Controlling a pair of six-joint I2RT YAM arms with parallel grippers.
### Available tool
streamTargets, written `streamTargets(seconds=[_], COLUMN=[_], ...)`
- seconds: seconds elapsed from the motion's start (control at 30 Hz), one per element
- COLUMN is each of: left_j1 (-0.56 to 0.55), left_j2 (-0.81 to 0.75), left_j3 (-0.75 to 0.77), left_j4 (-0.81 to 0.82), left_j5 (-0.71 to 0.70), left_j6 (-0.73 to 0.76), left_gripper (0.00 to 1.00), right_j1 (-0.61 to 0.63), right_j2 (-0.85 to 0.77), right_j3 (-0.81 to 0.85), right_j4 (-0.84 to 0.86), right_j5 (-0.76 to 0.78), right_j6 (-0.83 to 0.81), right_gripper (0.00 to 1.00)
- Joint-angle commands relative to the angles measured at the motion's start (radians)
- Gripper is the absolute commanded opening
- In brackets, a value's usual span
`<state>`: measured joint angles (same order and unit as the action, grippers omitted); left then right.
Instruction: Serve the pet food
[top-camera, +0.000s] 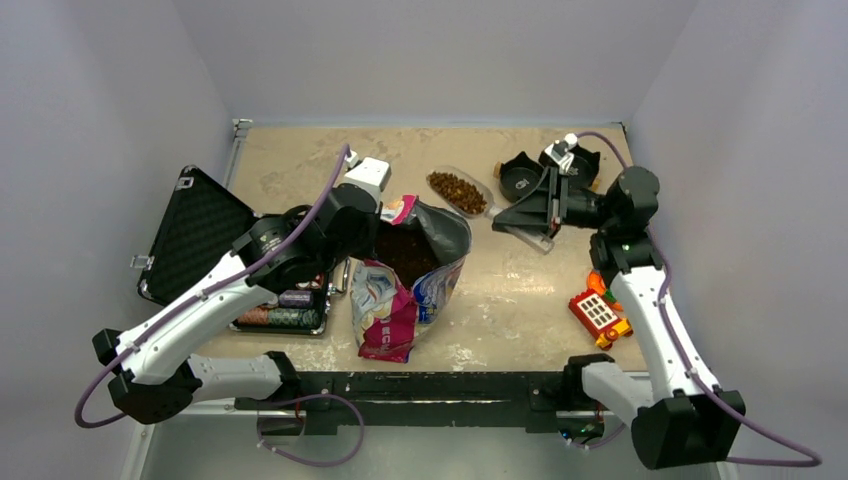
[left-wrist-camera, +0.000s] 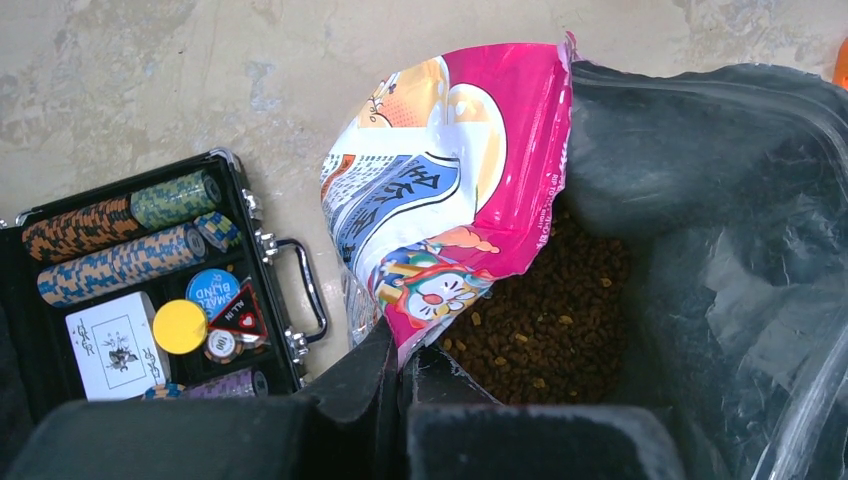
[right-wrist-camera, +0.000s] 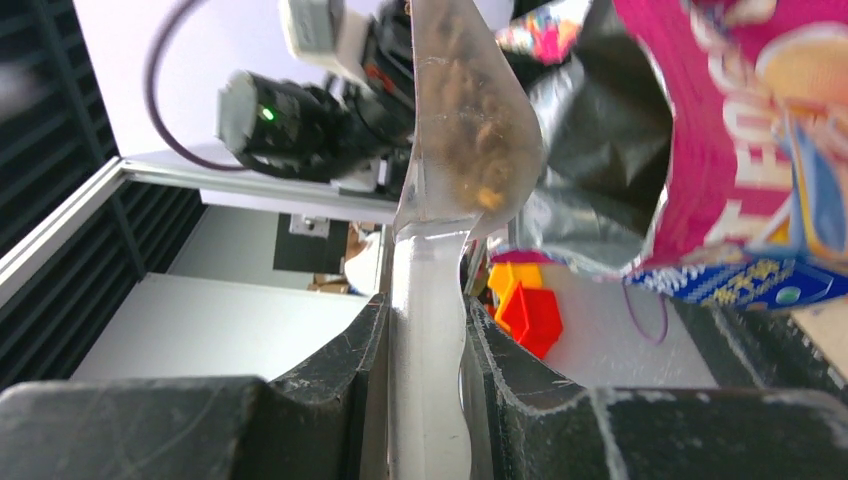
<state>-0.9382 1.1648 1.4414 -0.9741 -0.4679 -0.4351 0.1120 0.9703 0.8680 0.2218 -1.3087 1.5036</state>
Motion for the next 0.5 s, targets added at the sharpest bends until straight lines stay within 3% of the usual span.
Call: streamTargets(seconds=[0.0,0.13,0.47], left_j1=[-0.007,-0.007,-0.007], left_j2=[-0.097,-0.107,-0.130], left_j3=[0.050,0.049,0.040], left_j4=[0.153,0.150,0.153], left_j5=[-0.042,-0.023,0.026], left_j6=[0.015,0.024,0.033], left_gripper=[0.00,0.00,0.00], right_j1=[-0.059,-0.122,-0.241], right_j2=[0.105,0.227,0.561], right_j3=[0.157,0.247,0.313], right_j4=[0.085,0.114,0.469], right_j5=[0.031,0.075,0.189], right_j6=[0.015,0.004,0.091], right_gripper=[0.00,0.00,0.00])
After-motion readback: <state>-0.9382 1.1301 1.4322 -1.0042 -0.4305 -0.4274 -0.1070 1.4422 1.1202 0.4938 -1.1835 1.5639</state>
